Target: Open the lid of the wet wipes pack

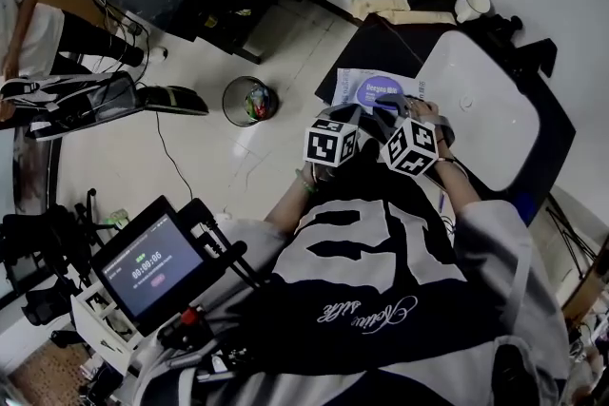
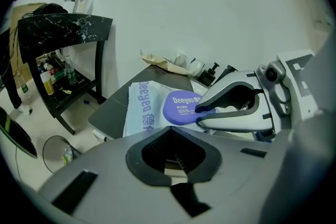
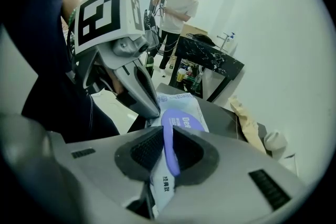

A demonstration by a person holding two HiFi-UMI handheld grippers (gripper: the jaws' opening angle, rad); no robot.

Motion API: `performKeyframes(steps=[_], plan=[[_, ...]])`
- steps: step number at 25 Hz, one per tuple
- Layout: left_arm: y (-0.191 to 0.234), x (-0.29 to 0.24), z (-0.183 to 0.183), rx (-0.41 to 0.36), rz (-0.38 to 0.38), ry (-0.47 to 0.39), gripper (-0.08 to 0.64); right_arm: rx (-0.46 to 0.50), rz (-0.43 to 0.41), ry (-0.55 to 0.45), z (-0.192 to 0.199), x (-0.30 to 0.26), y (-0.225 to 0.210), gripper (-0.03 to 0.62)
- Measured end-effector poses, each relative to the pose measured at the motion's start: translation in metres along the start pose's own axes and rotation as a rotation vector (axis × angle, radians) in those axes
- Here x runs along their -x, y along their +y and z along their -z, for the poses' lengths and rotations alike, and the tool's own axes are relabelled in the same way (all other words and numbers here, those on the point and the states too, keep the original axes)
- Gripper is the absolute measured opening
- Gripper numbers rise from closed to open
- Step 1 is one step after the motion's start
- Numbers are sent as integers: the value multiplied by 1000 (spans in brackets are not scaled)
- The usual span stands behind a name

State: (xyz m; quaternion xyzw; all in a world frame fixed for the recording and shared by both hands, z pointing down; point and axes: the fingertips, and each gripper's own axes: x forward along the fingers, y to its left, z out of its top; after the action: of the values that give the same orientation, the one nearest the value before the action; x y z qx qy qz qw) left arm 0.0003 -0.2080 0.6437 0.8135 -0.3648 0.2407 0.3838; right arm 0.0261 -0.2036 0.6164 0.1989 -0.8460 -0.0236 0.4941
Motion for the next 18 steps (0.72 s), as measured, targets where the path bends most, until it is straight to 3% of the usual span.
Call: performKeyframes(steps=[8,18], plan=[[0,-1,0,-9,6,-5,-2,-149,4,-130,-18,18,-19,54],[1,-1,0,5,9,-10,-2,-276,131,-258,-40,35,-87,54]])
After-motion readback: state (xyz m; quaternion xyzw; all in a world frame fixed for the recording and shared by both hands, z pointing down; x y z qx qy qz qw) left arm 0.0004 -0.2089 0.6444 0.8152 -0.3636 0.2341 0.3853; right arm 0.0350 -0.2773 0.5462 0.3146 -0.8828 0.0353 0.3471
